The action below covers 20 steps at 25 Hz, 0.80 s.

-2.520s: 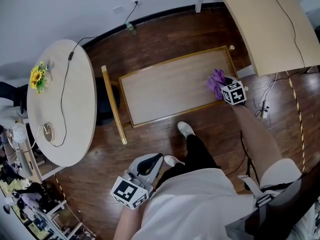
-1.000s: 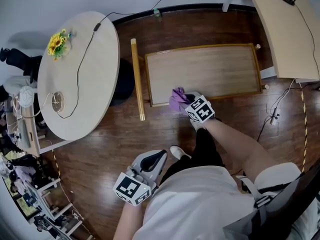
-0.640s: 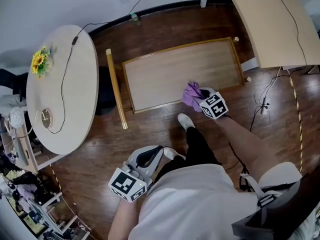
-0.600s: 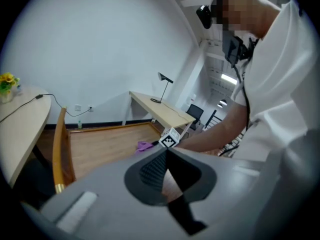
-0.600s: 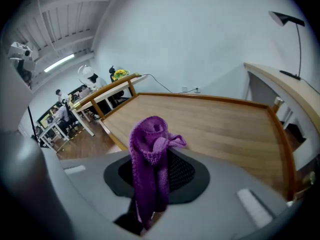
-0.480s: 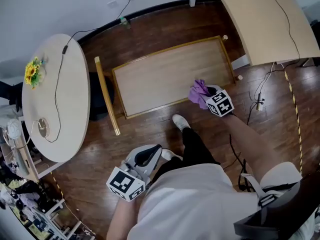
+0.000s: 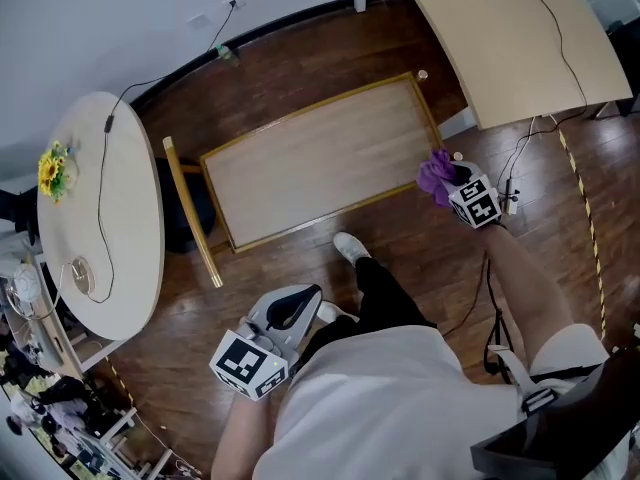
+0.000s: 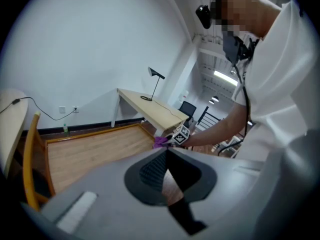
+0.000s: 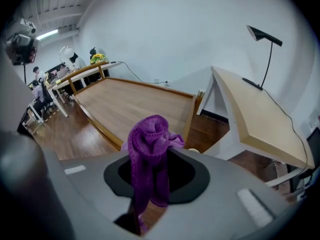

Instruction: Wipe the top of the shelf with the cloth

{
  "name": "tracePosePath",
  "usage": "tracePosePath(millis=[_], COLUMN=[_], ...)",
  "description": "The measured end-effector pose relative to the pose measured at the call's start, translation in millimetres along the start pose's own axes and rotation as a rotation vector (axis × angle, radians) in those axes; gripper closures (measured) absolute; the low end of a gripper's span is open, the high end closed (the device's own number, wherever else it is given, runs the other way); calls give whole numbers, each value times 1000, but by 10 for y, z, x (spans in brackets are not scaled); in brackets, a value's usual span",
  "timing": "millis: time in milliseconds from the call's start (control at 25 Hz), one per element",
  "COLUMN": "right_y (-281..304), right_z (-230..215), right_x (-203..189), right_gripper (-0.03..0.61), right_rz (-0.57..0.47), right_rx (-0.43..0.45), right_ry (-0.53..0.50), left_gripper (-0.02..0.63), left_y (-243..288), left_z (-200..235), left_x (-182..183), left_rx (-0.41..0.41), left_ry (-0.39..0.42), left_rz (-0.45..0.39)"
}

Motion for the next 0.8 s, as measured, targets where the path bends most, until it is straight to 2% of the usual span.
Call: tracePosePath(millis=[360, 600, 800], right_y=[-122, -506, -961], right_z=[-26, 329, 954], right_x=[-295, -256, -539], right_gripper=[485, 485, 485], right_rz=[22, -98, -202], right_rx=[-92, -71, -33], right_ry=[-38, -23, 55], left_gripper=[597, 597, 597], left_y=[-247, -579, -937], left_z=[19, -149, -489], left_x=[-17, -263, -848], left_rx=[78, 126, 136], left_ry=[14, 59, 94], left_rz=[-27, -82, -145])
Point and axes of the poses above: the fingertips, and each gripper's own axes: y forward along the fingers, z to its left, x out of its top, the point moved 8 cm from there along -y, backward along the fingers, and after that the axes turned 15 degrees about z, right-handed, at the moved point
